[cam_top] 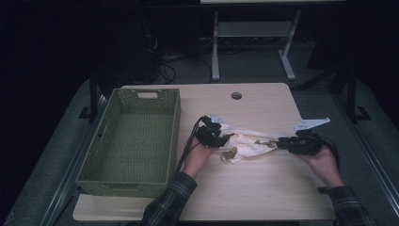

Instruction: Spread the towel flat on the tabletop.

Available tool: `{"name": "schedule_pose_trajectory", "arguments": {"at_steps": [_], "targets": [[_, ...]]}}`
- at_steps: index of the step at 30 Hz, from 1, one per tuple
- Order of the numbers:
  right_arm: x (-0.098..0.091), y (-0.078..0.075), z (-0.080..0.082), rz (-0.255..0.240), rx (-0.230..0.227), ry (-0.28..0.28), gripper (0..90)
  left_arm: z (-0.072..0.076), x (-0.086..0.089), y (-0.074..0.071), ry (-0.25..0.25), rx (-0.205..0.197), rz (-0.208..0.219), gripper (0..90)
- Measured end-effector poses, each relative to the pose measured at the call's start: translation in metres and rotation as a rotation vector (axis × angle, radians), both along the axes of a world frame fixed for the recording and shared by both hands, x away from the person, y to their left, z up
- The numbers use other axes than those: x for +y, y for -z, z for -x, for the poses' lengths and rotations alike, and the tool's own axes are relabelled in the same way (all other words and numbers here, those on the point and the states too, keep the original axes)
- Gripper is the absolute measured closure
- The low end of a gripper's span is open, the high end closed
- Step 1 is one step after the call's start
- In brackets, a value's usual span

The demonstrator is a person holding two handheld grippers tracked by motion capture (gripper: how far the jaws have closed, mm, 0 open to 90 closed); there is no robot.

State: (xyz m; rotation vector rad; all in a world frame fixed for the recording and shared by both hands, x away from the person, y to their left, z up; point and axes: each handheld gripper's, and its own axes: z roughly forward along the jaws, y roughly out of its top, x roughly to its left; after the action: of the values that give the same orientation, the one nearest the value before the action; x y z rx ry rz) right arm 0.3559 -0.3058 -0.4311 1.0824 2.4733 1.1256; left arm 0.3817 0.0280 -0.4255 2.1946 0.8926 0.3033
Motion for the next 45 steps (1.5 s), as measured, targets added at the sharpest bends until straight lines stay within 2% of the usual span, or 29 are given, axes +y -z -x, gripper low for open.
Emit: {"name": "schedule_pose_trajectory", "arguments": {"at_steps": [2, 5, 6, 8, 12, 17, 20, 23, 27, 33, 35, 36, 37, 40, 42, 45], "targets": [[0.009, 0.000, 0.002, -0.018, 0.015, -0.029, 72.8, 0.006, 0.003, 0.002, 0.007, 0.002, -0.002, 56.6], [0.019, 0.001, 0.004, -0.017, 0.021, -0.057, 73.3, 0.010, 0.005, 0.004, 0.009, 0.018, 0.013, 55.1], [0.028, 0.002, 0.004, -0.038, 0.034, -0.087, 73.9, 0.015, 0.007, 0.005, 0.010, 0.018, 0.010, 54.6], [0.037, 0.002, 0.006, -0.053, 0.040, -0.108, 74.2, 0.019, 0.009, 0.006, 0.013, 0.016, 0.008, 54.1], [0.061, 0.002, 0.010, -0.052, 0.030, -0.177, 75.5, 0.028, 0.013, 0.008, 0.011, 0.022, 0.009, 52.5], [0.093, 0.006, 0.014, -0.041, 0.030, -0.261, 77.0, 0.032, 0.017, 0.009, 0.014, 0.025, 0.017, 51.8], [0.111, 0.012, 0.014, -0.014, 0.041, -0.296, 77.1, 0.031, 0.017, 0.009, 0.012, 0.024, 0.019, 51.8], [0.121, 0.018, 0.012, -0.009, 0.045, -0.319, 77.3, 0.030, 0.018, 0.010, 0.008, 0.026, 0.017, 51.8], [0.133, 0.024, 0.009, 0.004, 0.054, -0.341, 77.3, 0.029, 0.019, 0.010, 0.009, 0.025, 0.020, 51.7], [0.139, 0.032, 0.005, 0.065, 0.027, -0.335, 76.5, 0.028, 0.019, 0.011, 0.009, 0.021, 0.017, 51.7], [0.140, 0.034, 0.005, 0.069, 0.047, -0.331, 75.7, 0.028, 0.019, 0.012, 0.003, 0.024, 0.019, 51.7], [0.139, 0.035, 0.005, 0.084, 0.020, -0.342, 75.6, 0.028, 0.019, 0.011, 0.003, 0.024, 0.017, 51.8], [0.140, 0.035, 0.005, 0.093, 0.013, -0.344, 75.8, 0.028, 0.019, 0.011, 0.002, 0.024, 0.017, 51.7], [0.141, 0.035, 0.008, 0.118, -0.014, -0.335, 82.7, 0.027, 0.019, 0.011, 0.000, 0.022, 0.017, 51.8], [0.140, 0.035, 0.008, 0.116, -0.008, -0.329, 85.9, 0.027, 0.020, 0.011, 0.003, 0.018, 0.013, 51.8], [0.137, 0.033, 0.008, 0.115, 0.005, -0.328, 86.1, 0.027, 0.020, 0.010, 0.003, 0.011, 0.013, 51.8]]}}
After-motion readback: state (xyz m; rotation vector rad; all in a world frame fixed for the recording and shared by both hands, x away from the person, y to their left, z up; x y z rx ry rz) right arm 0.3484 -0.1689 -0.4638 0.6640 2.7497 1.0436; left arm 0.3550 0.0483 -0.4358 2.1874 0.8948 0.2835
